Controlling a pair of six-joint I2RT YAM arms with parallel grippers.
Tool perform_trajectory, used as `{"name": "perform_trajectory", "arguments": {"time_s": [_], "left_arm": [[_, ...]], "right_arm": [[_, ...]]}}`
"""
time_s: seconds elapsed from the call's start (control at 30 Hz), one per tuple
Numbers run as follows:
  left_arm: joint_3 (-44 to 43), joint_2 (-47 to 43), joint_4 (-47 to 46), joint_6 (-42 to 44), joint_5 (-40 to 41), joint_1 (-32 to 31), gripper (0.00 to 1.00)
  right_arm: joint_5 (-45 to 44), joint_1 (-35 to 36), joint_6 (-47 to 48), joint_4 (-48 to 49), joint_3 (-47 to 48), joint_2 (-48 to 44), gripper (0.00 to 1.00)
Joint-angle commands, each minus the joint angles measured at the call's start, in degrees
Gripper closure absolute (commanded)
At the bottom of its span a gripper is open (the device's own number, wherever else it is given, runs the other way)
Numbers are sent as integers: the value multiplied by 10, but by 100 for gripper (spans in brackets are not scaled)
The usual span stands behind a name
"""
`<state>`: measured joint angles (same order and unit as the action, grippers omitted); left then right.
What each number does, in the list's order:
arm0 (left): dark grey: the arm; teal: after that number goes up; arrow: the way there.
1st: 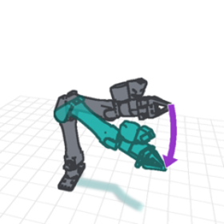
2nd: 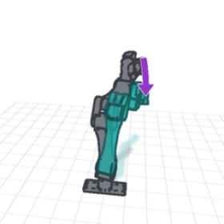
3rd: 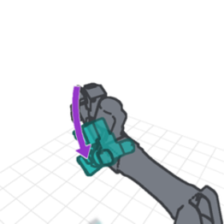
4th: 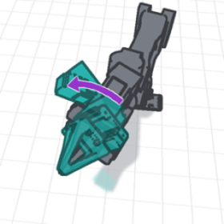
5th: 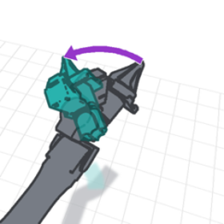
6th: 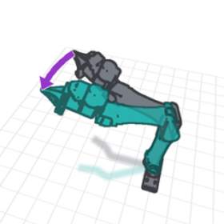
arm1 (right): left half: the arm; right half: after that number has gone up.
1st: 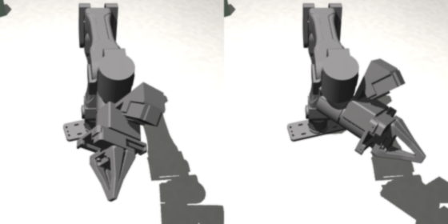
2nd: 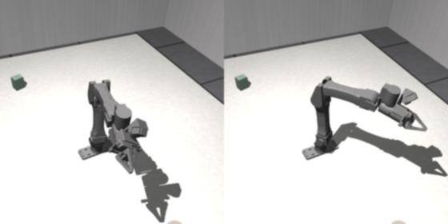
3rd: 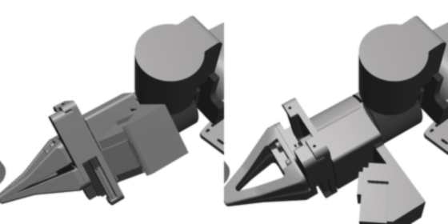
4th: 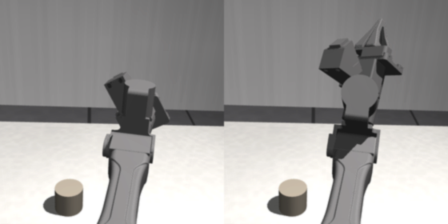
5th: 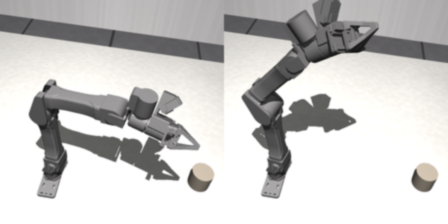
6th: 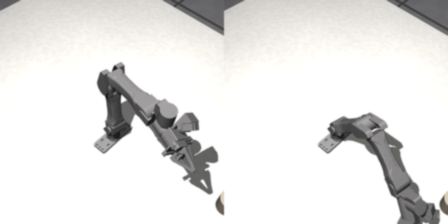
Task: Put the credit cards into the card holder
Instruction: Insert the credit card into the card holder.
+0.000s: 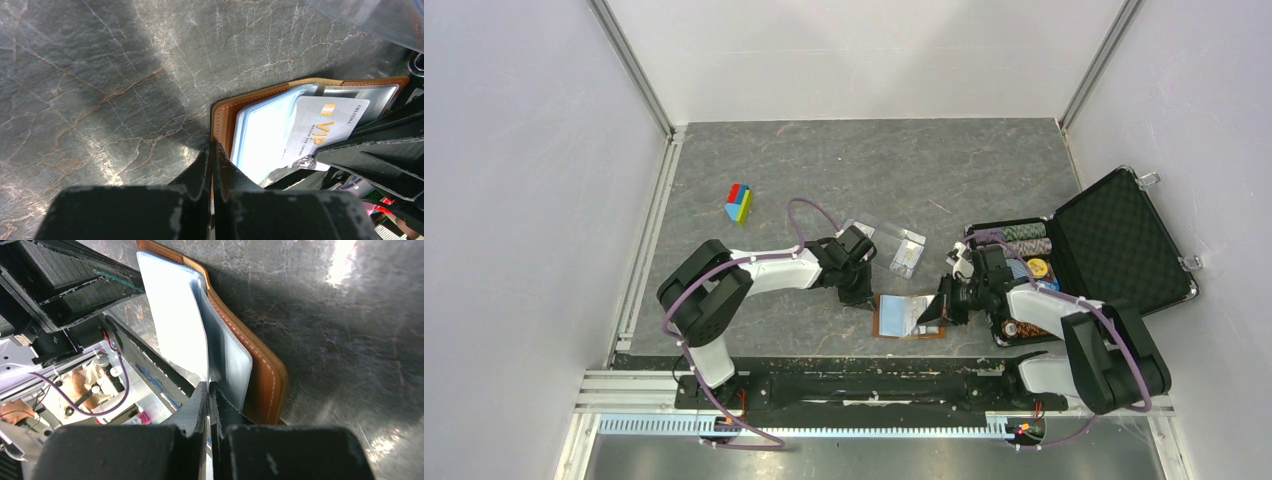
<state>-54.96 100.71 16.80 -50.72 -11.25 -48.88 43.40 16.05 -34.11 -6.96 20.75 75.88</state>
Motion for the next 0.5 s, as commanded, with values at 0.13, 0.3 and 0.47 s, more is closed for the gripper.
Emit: {"name": "perform_trajectory", "arguments": {"time_s": [0.13,0.3,0.47], "left_arm": [[-7,16,14,5,10,-6,98],[-8,17,14,5,10,-7,98],[-9,17,14,5,10,-7,98]], "right_arm": [[-92,-1,5,-80,24,-43,100],[-62,-1,11,-76,20,-23,100],[-25,-1,18,-52,10,6,100]]}}
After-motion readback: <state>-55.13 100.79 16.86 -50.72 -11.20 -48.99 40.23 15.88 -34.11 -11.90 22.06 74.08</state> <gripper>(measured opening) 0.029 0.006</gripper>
